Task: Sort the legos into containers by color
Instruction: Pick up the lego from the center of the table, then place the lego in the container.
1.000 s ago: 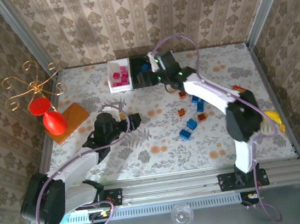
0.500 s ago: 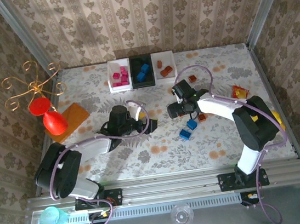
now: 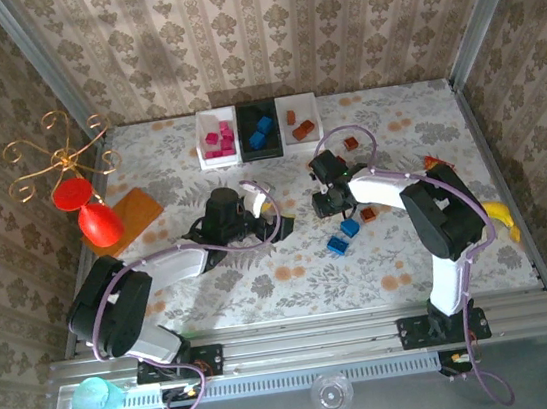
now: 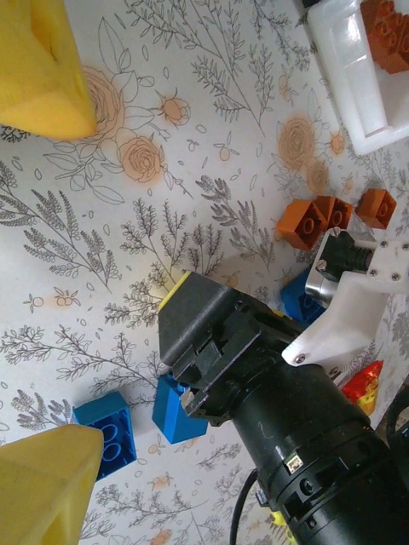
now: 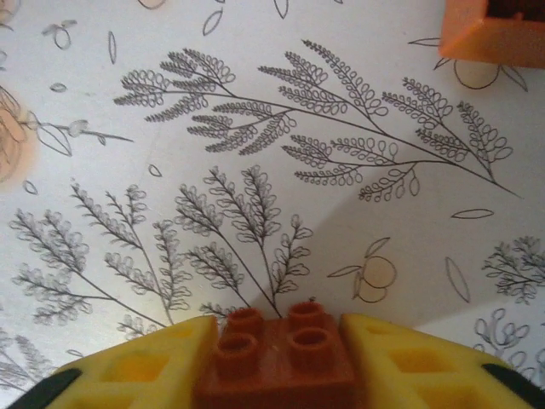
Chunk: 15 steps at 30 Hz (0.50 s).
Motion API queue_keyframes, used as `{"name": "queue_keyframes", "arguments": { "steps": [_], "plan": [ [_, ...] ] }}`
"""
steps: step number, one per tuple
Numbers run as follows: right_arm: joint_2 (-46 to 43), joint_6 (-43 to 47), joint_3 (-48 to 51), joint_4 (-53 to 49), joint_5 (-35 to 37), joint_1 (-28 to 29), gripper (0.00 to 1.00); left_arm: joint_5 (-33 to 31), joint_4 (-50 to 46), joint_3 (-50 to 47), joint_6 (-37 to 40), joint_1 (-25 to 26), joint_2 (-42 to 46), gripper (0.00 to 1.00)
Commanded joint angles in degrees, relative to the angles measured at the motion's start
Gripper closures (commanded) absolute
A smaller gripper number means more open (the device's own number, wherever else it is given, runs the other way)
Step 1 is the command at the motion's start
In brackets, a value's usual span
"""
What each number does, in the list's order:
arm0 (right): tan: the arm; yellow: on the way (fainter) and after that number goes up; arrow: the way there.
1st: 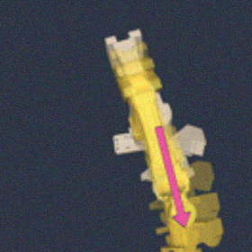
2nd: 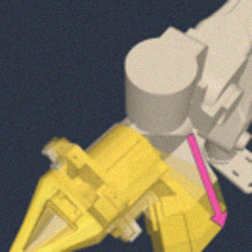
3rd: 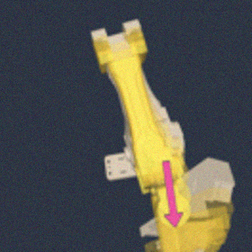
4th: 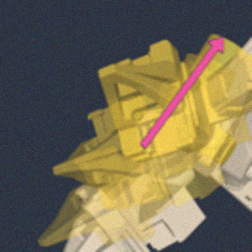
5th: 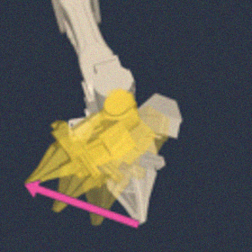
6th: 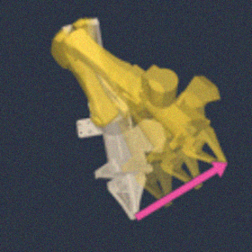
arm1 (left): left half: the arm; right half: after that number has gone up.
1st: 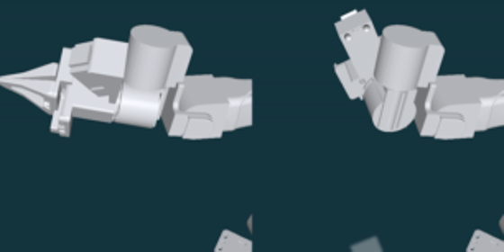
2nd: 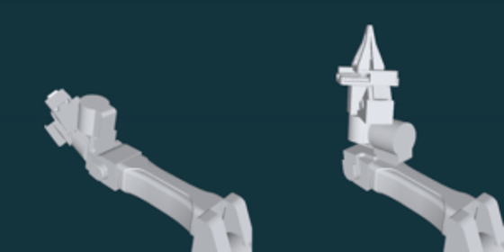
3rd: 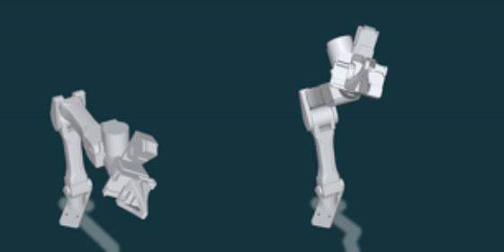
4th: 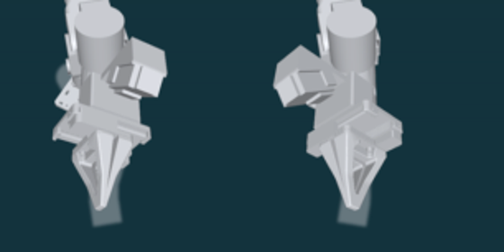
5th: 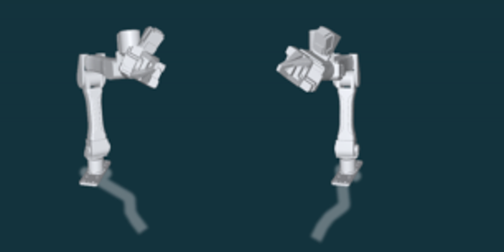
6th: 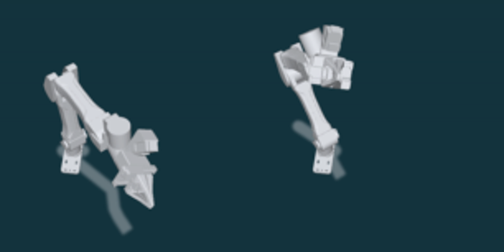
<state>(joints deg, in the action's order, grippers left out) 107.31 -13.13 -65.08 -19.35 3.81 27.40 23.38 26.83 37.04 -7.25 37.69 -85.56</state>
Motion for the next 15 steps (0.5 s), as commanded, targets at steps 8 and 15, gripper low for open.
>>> {"name": "queue_keyframes", "arguments": {
  "steps": [8,15],
  "plan": [
    [-2.64,-5.57,-2.6,19.78,-7.38,-0.25,0.67,-10.38,2.17,-1.6,-7.51,-0.23,2.47,0.12],
    [7.34,-10.18,-16.13,26.07,-3.38,-3.33,0.67,-11.98,2.18,-2.48,-10.76,-0.6,3.65,0.12]
  ]
}}
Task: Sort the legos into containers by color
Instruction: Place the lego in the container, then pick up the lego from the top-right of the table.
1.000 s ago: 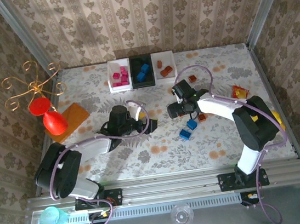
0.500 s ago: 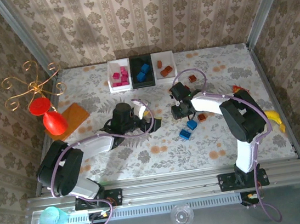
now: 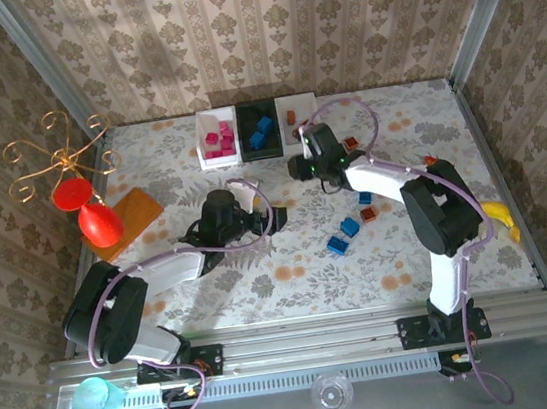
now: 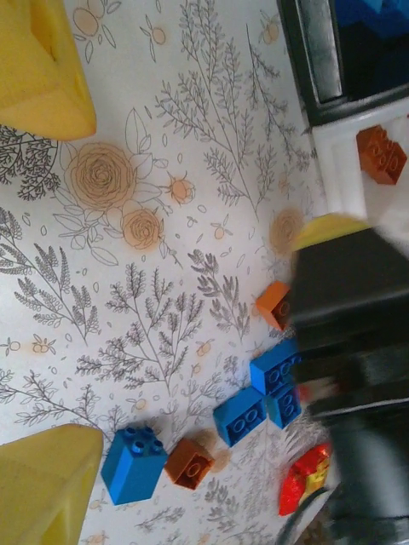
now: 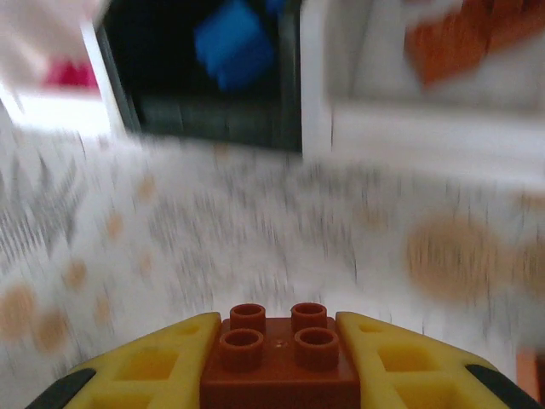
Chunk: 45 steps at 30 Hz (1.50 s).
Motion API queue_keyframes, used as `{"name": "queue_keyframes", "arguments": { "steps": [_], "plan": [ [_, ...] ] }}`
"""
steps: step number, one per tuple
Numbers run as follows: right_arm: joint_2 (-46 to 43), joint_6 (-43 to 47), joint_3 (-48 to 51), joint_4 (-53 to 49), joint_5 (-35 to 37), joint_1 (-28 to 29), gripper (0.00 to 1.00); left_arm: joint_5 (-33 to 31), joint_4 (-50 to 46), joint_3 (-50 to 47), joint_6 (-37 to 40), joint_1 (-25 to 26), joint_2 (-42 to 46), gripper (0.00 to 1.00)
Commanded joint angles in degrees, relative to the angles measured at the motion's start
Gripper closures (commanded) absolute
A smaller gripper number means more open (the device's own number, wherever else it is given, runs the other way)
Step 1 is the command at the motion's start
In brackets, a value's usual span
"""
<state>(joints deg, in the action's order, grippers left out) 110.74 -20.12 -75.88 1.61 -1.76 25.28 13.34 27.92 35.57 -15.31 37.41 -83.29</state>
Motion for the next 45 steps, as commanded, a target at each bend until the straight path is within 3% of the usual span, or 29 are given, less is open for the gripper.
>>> {"name": "queue_keyframes", "arguments": {
  "steps": [1,13,18,22,27,30,34,38,45],
  "plan": [
    [5.32,-3.11,-7.51,4.93,2.96,-1.49,0.67,-2.09,1.15,-1.03,-2.79,-0.33,1.42,0.12],
    [27.91,-0.73,-42.1,-8.19,10.96,-6.49,0.6,-1.39,-0.02,-1.73,-3.23,-0.68,4.84,0.13],
    [30.43,1.66,-51.41,-13.94,7.08,-7.55,0.42,-0.89,-1.1,-1.47,-3.31,-0.6,5.71,0.13],
    [23.62,3.43,-46.0,-12.75,3.88,-7.51,0.38,-0.21,-0.72,-1.34,-3.63,-0.58,5.77,0.13],
    [7.8,2.75,-23.72,-6.42,-0.43,-7.4,0.33,1.24,0.73,-1.6,-3.15,-0.45,5.25,0.13],
    [-1.34,3.14,-10.09,-6.23,2.62,-7.39,0.29,3.97,2.06,-1.56,-2.09,-0.34,4.43,0.13],
    [-8.31,5.64,0.53,-7.67,10.35,-8.15,0.24,5.69,4.83,-1.58,-2.05,0.38,3.05,0.13],
    [-6.15,7.19,-0.52,-13.29,9.68,-11.86,0.21,6.32,6.19,-0.69,-2.85,0.91,1.35,0.13],
    [7.16,9.76,-15.2,-26.98,5.7,-16.56,0.2,7.13,6.36,0.02,-4.1,1.44,0.4,0.14]
  ]
}}
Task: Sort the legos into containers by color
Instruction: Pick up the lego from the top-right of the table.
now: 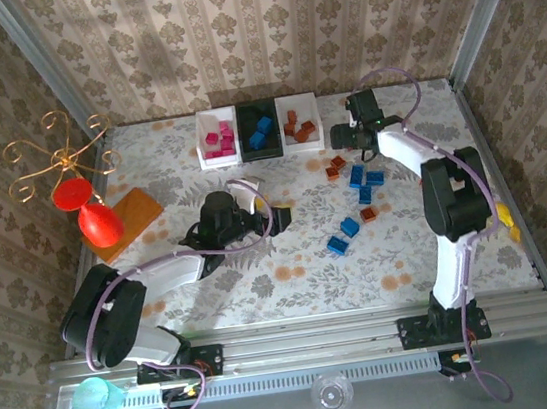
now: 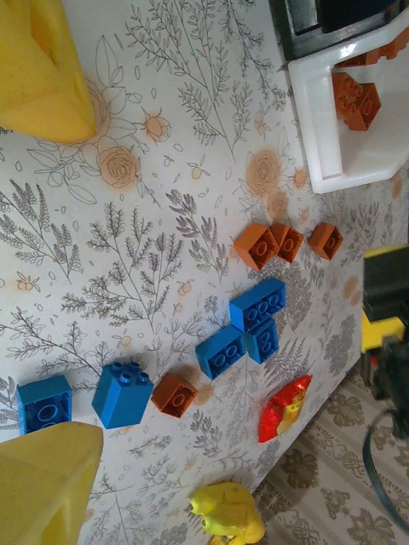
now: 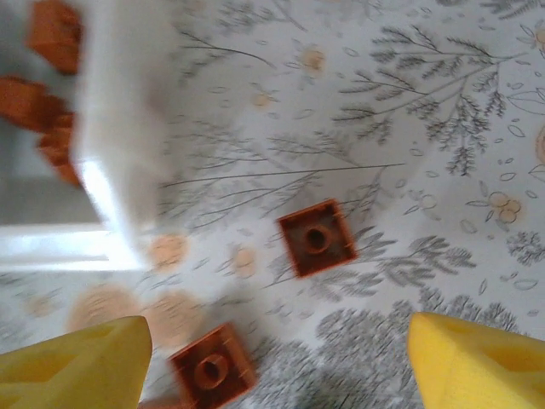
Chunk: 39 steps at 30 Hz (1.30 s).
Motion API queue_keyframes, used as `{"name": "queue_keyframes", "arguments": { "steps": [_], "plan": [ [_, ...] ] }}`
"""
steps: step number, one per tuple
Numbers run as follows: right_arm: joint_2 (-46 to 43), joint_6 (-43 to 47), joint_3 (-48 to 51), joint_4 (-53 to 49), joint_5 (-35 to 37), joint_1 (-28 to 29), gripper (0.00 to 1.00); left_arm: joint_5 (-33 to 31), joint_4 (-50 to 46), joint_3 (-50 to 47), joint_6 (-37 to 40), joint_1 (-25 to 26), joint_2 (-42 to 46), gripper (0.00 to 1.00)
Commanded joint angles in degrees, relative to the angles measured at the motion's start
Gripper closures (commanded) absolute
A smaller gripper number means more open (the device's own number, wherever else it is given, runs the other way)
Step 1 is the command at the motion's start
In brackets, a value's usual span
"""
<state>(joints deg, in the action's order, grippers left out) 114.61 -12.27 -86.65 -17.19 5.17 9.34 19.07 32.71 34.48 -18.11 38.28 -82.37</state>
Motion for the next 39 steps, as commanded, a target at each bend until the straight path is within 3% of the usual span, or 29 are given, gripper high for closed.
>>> {"name": "queue_keyframes", "arguments": {
  "steps": [1,10,22,33,37,39],
  "plan": [
    [4.51,1.9,-5.62,-9.18,-0.84,-0.88,0.2,1.49,1.57,1.24,-1.31,0.72,-0.66,0.14],
    [16.7,2.25,-22.14,-22.53,-2.63,-1.87,0.27,2.81,0.0,3.45,-1.4,2.27,-2.34,0.14],
    [26.76,1.64,-38.3,-33.25,-3.03,-2.83,0.45,1.93,-0.28,2.43,-1.21,2.4,-1.21,0.14],
    [31.12,1.96,-45.22,-37.17,-6.89,-3.45,0.56,1.27,-1.28,2.61,-0.39,2.41,-0.66,0.14],
    [28.82,2.76,-43.5,-35.41,-8.21,-3.32,0.65,1.24,-1.91,2.87,-0.04,2.26,-0.56,0.14],
    [23.62,2.72,-37.5,-30.62,-10.03,-2.82,0.67,0.84,-2.16,2.87,0.02,2.21,-0.57,0.14]
  ]
}}
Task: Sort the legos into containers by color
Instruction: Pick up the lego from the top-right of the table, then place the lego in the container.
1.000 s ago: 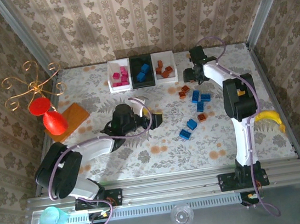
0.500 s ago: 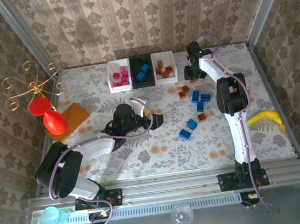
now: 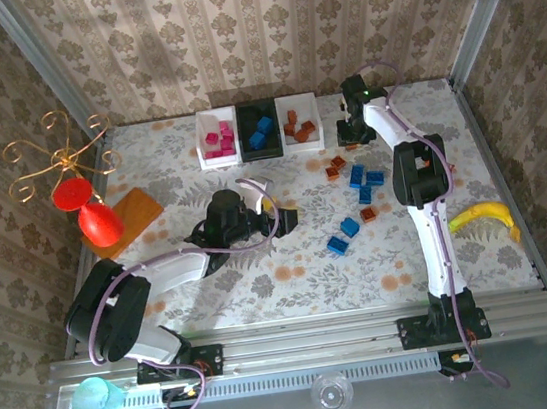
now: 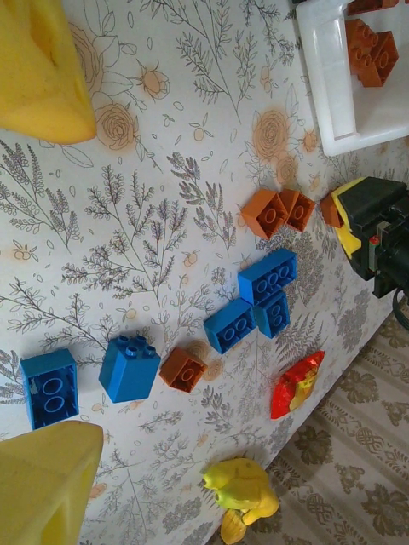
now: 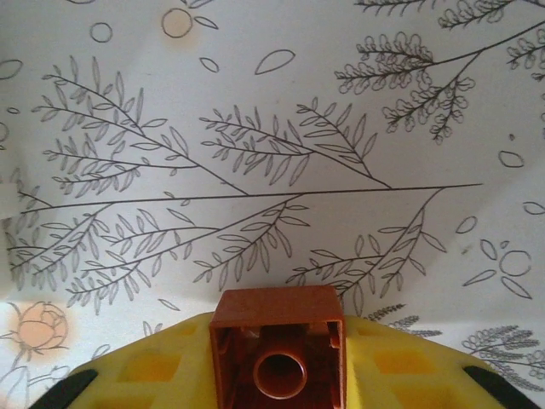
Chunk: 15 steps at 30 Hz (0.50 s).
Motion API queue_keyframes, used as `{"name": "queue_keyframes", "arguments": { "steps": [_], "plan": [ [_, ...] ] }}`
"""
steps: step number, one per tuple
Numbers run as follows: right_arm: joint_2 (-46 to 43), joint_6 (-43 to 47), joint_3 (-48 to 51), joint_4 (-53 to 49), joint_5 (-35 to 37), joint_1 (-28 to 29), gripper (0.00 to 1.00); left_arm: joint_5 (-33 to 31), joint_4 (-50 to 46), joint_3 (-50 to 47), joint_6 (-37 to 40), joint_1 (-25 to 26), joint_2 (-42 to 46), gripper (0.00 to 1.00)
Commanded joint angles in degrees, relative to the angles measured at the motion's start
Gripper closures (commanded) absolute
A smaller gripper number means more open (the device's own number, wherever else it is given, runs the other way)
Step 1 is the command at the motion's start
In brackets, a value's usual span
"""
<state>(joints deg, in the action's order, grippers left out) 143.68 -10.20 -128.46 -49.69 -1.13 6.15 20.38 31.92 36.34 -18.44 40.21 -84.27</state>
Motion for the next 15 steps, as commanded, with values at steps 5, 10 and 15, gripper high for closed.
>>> {"name": "queue_keyframes", "arguments": {
  "steps": [5,10,15],
  "plan": [
    [-22.43,-3.12,27.61,26.08,-9.82,3.4,0.67,-3.62,-2.04,0.84,-0.41,-0.25,1.56,0.14],
    [-24.21,-5.15,29.74,31.34,-9.9,7.19,0.67,-4.39,-2.55,0.93,-1.51,-1.35,1.79,0.15],
    [-18.86,-5.69,22.77,31.42,-8.42,9.54,0.67,-4.74,-2.78,0.4,-2.08,-1.83,2.31,0.15]
  ]
}}
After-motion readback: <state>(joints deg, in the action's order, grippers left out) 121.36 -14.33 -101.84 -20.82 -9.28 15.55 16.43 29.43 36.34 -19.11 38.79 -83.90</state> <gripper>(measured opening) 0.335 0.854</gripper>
